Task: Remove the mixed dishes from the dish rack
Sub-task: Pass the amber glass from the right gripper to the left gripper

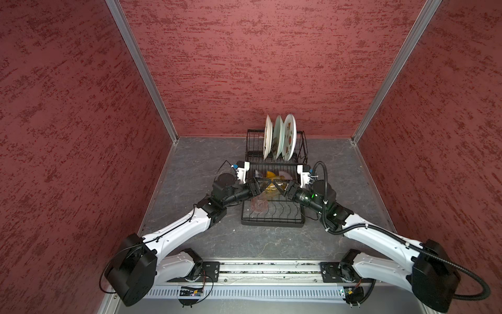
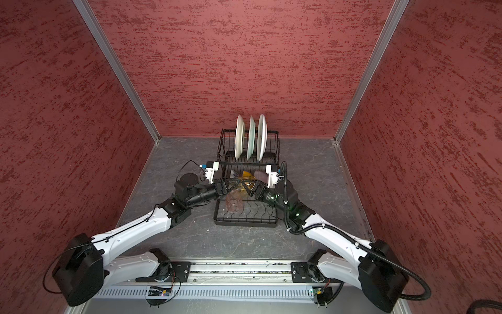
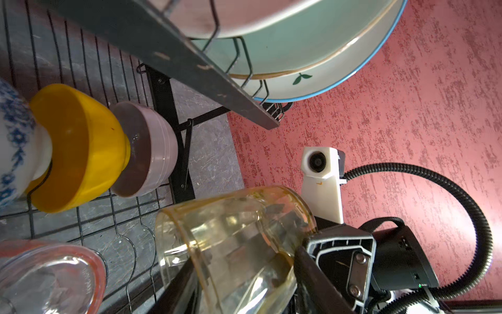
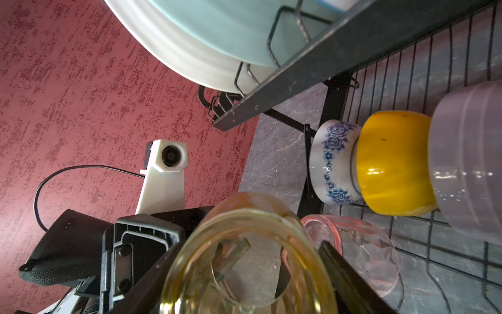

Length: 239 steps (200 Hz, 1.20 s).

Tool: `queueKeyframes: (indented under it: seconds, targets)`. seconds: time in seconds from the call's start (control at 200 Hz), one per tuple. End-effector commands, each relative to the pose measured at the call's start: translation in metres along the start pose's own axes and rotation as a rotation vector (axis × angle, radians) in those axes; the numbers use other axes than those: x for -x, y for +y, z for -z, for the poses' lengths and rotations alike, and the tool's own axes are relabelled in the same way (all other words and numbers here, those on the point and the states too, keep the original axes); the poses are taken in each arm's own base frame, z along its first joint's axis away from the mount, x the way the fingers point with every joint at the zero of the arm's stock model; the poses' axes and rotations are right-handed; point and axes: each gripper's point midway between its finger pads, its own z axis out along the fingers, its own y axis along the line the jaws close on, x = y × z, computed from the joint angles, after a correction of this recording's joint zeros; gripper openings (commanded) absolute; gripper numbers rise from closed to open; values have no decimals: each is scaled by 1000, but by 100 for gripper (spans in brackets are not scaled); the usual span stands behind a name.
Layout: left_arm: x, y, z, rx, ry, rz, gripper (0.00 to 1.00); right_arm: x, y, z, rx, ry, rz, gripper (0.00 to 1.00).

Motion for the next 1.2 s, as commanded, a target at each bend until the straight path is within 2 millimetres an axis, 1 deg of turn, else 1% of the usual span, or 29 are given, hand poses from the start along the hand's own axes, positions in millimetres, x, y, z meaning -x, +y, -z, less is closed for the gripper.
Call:
queueKeyframes:
  seconds: [0.0, 0.11, 0.276, 0.411, 0.491, 0.521, 0.586, 0.666, 0.716, 0.927, 0.982, 1.052, 1.062, 1.082, 1.192]
  targets:
    - [5, -22, 0, -105, -33, -25, 48, 6, 20, 4, 95, -16, -17, 53]
    - [5, -29, 2, -135, -44, -37, 44, 5, 21, 5, 118, -8, -33, 54]
    - [4, -30, 4, -142, -61, -56, 40, 4, 18, 5, 134, 13, -56, 55]
    - [-2, -37, 4, -167, -55, -80, 29, 1, 15, 5, 162, 26, -94, 55]
    - [-4, -37, 3, -176, -53, -83, 29, -1, 14, 5, 162, 33, -96, 55]
    - [-5, -37, 3, -177, -50, -80, 25, -1, 14, 5, 158, 34, -95, 55]
    - [-6, -35, 1, -172, -42, -75, 13, -2, 11, 6, 144, 35, -90, 55]
    - [-8, -34, -2, -166, -27, -74, 6, -2, 10, 6, 136, 36, -85, 56]
    - [-10, -33, -3, -160, -19, -76, 0, -1, 10, 6, 135, 32, -85, 56]
    - [-9, -24, -1, -114, -28, -77, 0, 1, 8, 8, 123, 17, -92, 57]
    - [-9, -25, 2, -108, -34, -85, 0, 1, 5, 9, 110, 7, -90, 62]
    - [-9, -26, 6, -93, -43, -96, 0, 3, -3, 9, 64, -3, -79, 69]
    - [-11, -20, 6, -69, -34, -90, 0, 3, -5, 9, 54, -4, -76, 70]
    - [-11, -17, 8, -47, -35, -87, 0, 3, -7, 9, 38, -6, -71, 71]
    - [-11, -8, 17, 5, -68, -101, 0, 7, -14, 14, -17, -25, -54, 78]
